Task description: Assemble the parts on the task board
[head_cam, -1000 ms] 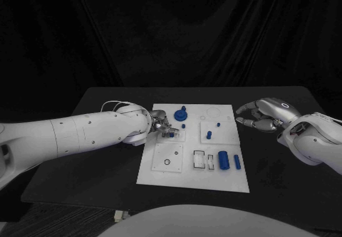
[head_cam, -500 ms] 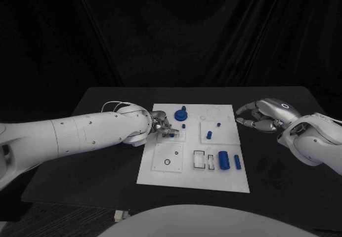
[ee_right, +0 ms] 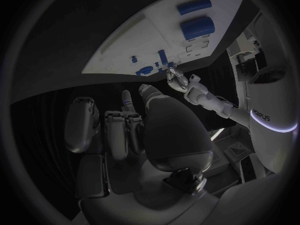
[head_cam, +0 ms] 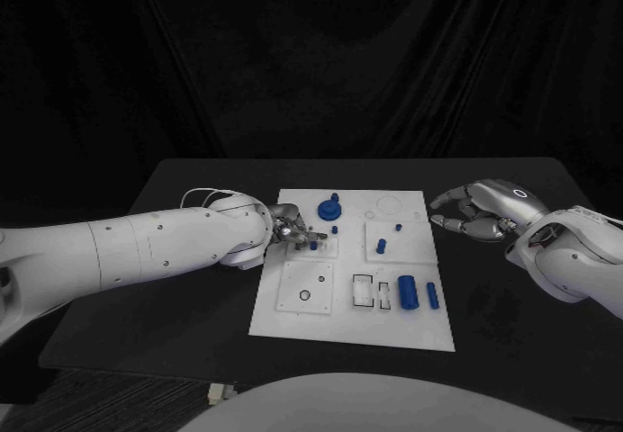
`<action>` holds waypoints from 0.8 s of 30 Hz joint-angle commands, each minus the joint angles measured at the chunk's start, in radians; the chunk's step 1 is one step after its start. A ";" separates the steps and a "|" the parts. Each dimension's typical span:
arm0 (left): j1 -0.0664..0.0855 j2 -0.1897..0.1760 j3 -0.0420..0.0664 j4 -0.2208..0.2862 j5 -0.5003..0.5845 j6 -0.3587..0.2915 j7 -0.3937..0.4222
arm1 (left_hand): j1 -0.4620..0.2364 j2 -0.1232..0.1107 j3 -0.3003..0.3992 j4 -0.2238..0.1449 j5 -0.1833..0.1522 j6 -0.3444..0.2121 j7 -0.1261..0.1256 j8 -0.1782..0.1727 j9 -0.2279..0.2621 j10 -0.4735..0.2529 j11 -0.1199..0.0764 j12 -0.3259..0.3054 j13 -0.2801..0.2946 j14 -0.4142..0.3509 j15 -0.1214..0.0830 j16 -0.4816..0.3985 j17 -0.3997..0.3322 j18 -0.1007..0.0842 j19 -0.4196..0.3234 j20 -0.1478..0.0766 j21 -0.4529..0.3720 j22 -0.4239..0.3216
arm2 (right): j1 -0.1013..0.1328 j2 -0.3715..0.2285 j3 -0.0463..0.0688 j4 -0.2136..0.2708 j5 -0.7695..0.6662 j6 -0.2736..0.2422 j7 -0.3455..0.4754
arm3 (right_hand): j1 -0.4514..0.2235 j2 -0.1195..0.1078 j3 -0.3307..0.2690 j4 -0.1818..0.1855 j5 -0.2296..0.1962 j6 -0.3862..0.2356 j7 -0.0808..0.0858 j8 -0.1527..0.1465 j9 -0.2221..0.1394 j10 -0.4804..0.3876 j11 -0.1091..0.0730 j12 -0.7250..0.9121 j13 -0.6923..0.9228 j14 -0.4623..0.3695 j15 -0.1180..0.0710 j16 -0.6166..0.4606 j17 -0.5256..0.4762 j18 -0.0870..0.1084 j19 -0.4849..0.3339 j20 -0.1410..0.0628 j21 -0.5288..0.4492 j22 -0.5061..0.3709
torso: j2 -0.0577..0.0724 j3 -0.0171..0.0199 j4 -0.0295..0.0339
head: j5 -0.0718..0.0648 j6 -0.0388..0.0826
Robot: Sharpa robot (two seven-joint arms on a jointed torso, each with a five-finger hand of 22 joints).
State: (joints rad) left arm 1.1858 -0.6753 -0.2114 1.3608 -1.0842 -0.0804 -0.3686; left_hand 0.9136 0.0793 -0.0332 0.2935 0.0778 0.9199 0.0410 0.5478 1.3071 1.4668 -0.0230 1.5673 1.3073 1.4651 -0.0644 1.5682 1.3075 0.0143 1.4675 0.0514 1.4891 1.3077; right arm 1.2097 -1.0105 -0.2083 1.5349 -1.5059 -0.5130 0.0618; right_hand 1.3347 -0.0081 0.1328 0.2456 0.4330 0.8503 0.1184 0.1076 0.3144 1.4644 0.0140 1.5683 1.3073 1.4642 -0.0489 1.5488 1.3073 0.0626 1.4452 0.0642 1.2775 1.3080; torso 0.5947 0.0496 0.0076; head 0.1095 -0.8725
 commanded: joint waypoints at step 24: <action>0.142 -0.043 0.000 0.023 0.123 0.114 0.046 | 0.144 0.039 -0.092 -0.007 0.097 0.036 -0.017 -0.080 -0.041 0.104 -0.013 0.003 0.263 0.106 -0.015 0.003 0.263 0.002 0.066 -0.017 0.025 0.239 | -0.002 -0.014 0.001 0.010 -0.002 -0.019 -0.014 | 0.006 -0.004 0.007 0.003 0.005 0.004 0.000 -0.005 -0.002 0.106 0.008 0.003 0.264 0.098 0.005 -0.006 0.239 0.007 -0.009 0.002 -0.006 0.167 | -0.001 -0.0001 -0.0012 | -0.016 0.000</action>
State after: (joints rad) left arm 1.3253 -0.7222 -0.2119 1.3870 -1.0476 -0.0644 -0.3240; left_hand 1.0523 0.1180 -0.1265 0.2825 0.1731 0.9471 0.0252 0.4713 1.2679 1.4682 -0.0322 1.5673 1.3074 1.4670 -0.0732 1.5682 1.3074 0.0142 1.4638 0.0408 1.5088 1.3076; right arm 1.2096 -1.0235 -0.2082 1.5418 -1.5059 -0.5164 0.0606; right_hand 1.3346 -0.0081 0.1355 0.2483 0.4330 0.8503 0.1185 0.1076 0.3134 1.4644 0.0140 1.5683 1.3079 1.4642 -0.0489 1.5489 1.3073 0.0625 1.4415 0.0679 1.2737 1.3077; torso 0.5931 0.0499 0.0063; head 0.0944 -0.8725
